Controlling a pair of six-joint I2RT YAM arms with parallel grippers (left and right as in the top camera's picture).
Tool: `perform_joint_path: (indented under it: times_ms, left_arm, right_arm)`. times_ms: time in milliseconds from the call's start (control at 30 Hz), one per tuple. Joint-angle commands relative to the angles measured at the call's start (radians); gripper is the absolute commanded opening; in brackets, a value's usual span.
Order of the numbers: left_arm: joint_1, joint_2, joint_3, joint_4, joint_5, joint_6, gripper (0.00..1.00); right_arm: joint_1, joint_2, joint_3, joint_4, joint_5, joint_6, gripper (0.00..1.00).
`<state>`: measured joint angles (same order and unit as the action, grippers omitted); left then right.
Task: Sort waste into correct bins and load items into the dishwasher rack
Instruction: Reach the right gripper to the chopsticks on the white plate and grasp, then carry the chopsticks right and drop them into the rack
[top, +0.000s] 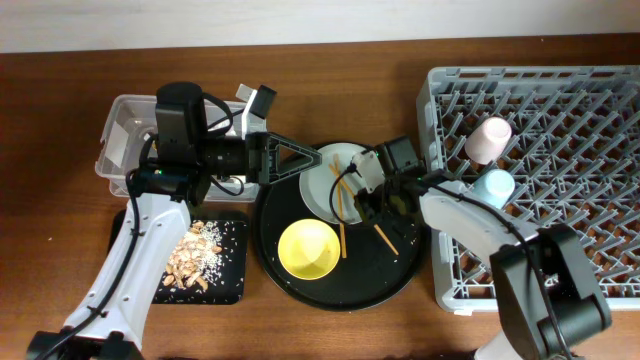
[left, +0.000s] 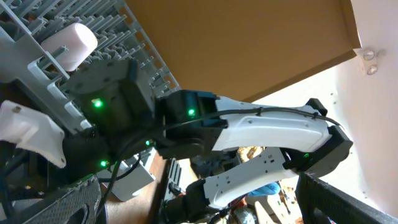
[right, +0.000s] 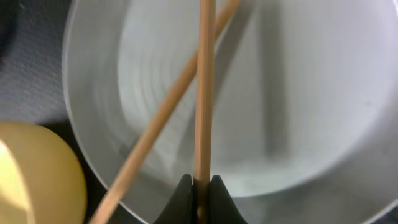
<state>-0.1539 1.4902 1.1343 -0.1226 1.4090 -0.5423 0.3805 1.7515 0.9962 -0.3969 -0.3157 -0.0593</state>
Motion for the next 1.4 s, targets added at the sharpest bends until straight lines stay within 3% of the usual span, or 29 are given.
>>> perform_joint_path:
  times_ms: [0, 233, 433, 800, 1367]
  left_arm:
    - [0.005, -0.011, 0.002, 0.002, 0.004, 0.013, 0.99]
    - [0.005, -0.011, 0.002, 0.002, 0.004, 0.013, 0.99]
    - [0.005, -0.011, 0.002, 0.003, 0.004, 0.013, 0.99]
    - [0.005, -0.011, 0.002, 0.002, 0.004, 0.013, 0.99]
    - [0.005, -0.011, 0.002, 0.002, 0.004, 0.013, 0.99]
  right_arm:
    - [0.005, -0.062, 0.032, -0.023, -0.013, -0.003, 0.04]
    - [-0.014, -0.133, 0.124, -0.164, 0.037, -0.002, 0.04]
    - [-0.146, -0.232, 0.221, -0.313, 0.077, 0.051, 0.04]
    - [-0.376, -0.249, 0.214, -0.393, 0.144, 0.05, 0.04]
    - [-0.401, -0.141, 0.202, -0.389, 0.201, 0.05, 0.05]
